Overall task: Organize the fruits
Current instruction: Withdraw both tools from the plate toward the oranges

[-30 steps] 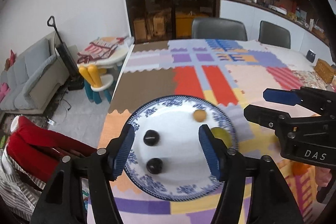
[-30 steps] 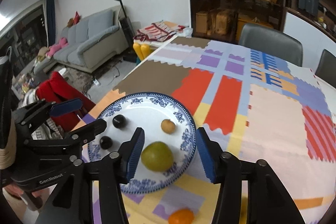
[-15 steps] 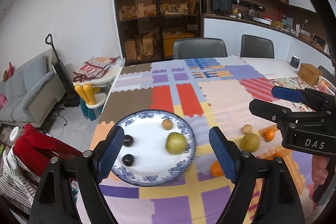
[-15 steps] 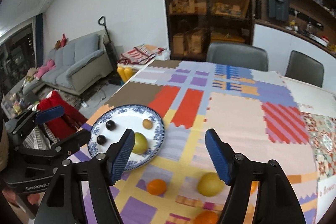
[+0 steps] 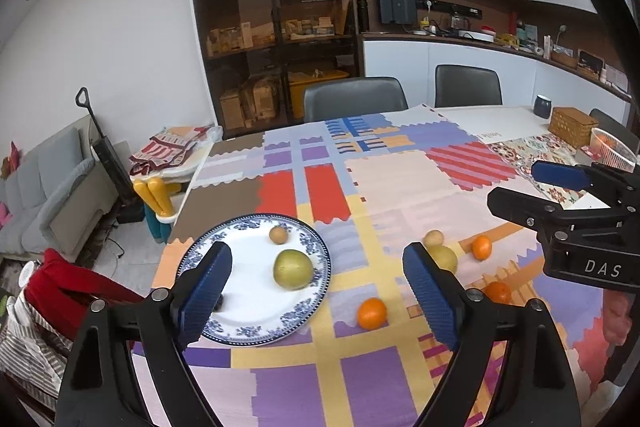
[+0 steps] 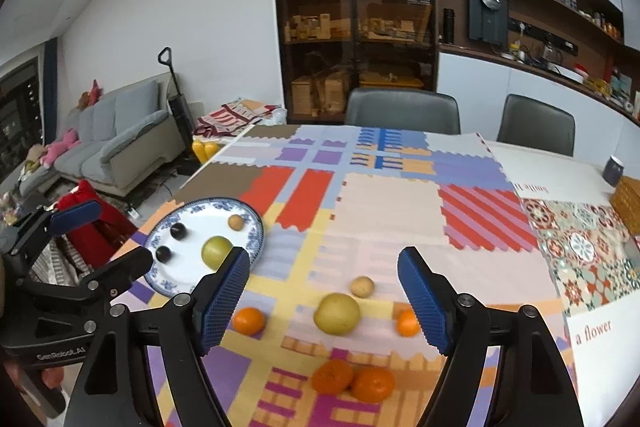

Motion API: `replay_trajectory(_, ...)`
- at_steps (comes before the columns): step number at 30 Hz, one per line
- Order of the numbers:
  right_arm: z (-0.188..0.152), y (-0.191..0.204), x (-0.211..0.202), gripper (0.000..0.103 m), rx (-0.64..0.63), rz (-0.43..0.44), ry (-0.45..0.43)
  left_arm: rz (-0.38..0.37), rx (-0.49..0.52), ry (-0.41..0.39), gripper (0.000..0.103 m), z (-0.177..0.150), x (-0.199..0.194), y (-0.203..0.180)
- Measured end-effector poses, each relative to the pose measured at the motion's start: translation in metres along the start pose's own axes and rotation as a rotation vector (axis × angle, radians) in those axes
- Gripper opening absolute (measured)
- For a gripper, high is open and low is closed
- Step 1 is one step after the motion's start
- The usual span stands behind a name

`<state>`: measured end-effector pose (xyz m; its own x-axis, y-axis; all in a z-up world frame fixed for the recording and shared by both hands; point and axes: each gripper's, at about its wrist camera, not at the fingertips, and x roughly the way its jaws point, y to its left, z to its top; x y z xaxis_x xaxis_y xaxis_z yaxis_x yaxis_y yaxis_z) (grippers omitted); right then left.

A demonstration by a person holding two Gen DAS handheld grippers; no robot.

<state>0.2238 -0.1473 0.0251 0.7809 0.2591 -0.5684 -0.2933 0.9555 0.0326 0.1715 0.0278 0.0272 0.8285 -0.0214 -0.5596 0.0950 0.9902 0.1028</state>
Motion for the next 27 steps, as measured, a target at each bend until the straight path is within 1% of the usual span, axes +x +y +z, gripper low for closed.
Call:
replay_trajectory(5,-0.014,-0.009,-0.005,0.077,-0.013,-0.055,0.007,0.001,0.008,-0.005,0.088,-0.010,0.001,-0.010)
replay_trajectory(8,-0.022,-0.013,-0.008,0.077,-0.025,-0.082,0.011,-0.014,0.022,0.004,0.088,-0.018,0.004,-0.018)
replay_trajectory(12,-0.033,-0.017,-0.012,0.077,-0.050,-0.115,0.026,-0.015,0.035,0.018,0.088,-0.029,0.008,-0.027)
replay_trajectory(21,-0.064,-0.027,-0.012,0.077,-0.087,-0.197,0.102,0.035,0.127,-0.009,0.088,-0.050,0.012,-0.046)
replay_trajectory(27,-0.085,-0.033,-0.006,0.077,-0.073,-0.197,0.156,0.036,0.155,0.025,0.088,-0.060,0.023,-0.050)
